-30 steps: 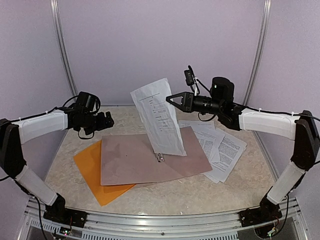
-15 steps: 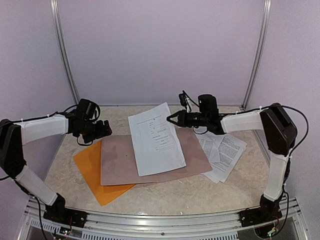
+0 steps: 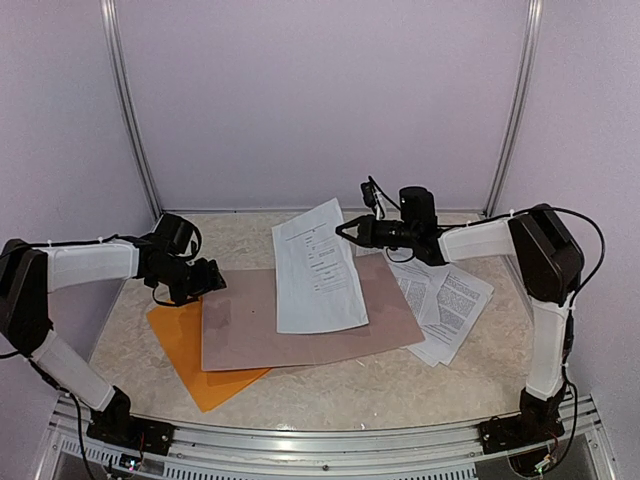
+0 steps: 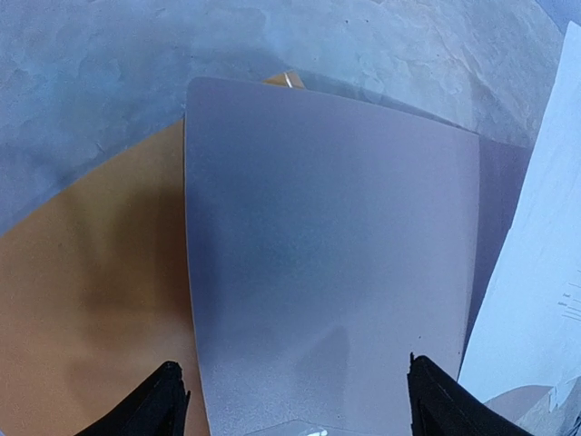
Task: Put the files into the folder
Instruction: Adjust the folder at the center of the board.
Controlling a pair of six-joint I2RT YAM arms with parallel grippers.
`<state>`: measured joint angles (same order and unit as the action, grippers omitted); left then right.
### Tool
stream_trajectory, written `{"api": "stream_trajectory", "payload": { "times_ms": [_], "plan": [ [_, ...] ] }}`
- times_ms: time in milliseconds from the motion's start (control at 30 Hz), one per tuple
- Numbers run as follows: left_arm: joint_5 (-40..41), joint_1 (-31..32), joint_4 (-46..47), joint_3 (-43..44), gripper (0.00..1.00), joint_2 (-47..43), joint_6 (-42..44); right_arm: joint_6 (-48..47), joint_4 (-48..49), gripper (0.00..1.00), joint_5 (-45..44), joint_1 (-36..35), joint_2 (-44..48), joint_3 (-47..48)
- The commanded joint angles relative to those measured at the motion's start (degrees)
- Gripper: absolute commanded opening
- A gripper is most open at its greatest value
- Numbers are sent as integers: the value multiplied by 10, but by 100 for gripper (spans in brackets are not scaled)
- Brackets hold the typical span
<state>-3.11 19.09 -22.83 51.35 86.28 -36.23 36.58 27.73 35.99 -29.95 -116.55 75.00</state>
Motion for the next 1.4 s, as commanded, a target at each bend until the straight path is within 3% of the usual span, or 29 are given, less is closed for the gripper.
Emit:
{"api": "stream_trajectory", "payload": {
  "times_ms": [0,467,633,733,867,967,1367],
  "plan": [
    [-28,-3,7,-10,78,14,-14,-20,-5,0,0,11,23,-3],
    [-66,-7,37,-70,69,2,-53,-24,-2,0,-3,11,36,-32],
    [-109,-8,78,-83,59,4,-45,-21,0,0,-2,11,36,-34],
    [-136,-8,101,-80,46,-4,-17,-25,-7,0,-11,11,40,-36],
    [-169,-8,86,-45,17,5,35,-36,-24,0,-23,13,53,-35],
    [-199,-9,55,-3,1,31,72,-47,-44,0,-36,14,68,-34],
    [-324,0,-39,120,0,116,191,-73,-113,0,-96,34,147,-56]
  ]
}}
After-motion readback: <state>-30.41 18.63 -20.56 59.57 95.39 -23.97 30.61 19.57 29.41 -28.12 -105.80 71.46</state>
